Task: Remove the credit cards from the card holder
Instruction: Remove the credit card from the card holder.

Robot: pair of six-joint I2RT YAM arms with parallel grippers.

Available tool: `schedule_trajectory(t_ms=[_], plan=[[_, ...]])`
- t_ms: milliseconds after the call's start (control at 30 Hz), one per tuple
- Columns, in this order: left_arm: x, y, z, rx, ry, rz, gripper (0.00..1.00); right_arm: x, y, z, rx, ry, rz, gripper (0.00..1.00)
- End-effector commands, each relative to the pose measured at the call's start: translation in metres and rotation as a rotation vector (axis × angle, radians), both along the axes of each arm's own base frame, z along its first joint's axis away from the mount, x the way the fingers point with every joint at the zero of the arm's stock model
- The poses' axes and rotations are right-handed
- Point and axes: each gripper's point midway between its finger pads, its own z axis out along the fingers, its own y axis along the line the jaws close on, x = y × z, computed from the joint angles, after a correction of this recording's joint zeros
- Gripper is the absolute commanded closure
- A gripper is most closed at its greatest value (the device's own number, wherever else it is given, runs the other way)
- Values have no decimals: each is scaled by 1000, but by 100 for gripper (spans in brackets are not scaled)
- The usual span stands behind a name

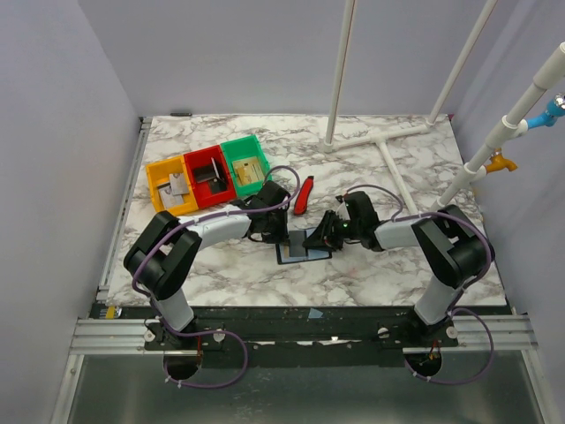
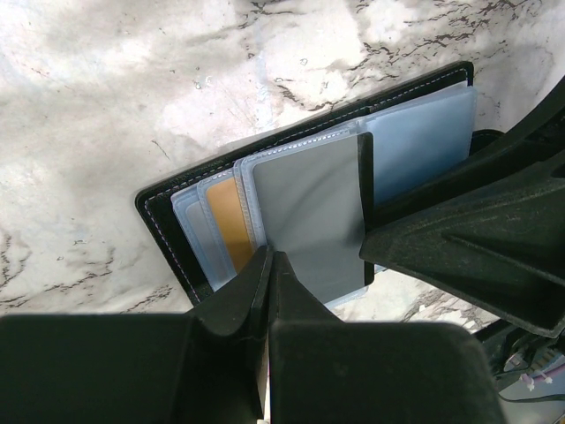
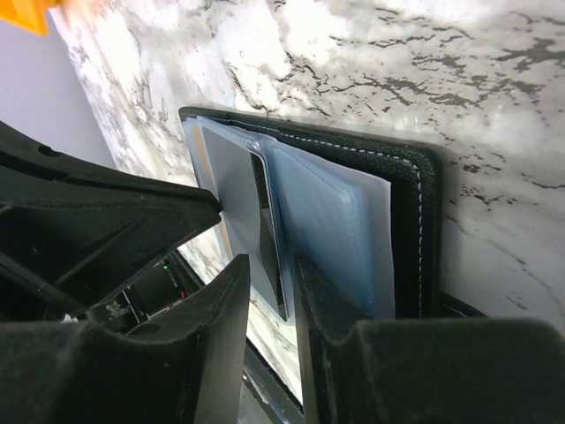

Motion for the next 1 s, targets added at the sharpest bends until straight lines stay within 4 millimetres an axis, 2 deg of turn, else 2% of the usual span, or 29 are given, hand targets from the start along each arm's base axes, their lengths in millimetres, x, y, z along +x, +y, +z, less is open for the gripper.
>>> schedule_trajectory(t_ms=[0, 367, 567, 800, 967], plan=[[-7, 0, -8, 20, 34, -12, 100, -3, -3, -7, 29, 30, -8, 71], [-8, -1, -9, 20, 38, -15, 100, -5, 1, -9, 99, 56, -15, 80], [-9, 0, -10, 21, 40, -13, 100, -5, 0, -7, 123, 49, -28, 82], [-10, 1, -11, 24, 43, -10, 100, -6, 1, -1, 174, 29, -27, 96], [-11, 2, -11, 29, 46, -7, 100, -6, 1, 2, 195, 17, -26, 99]])
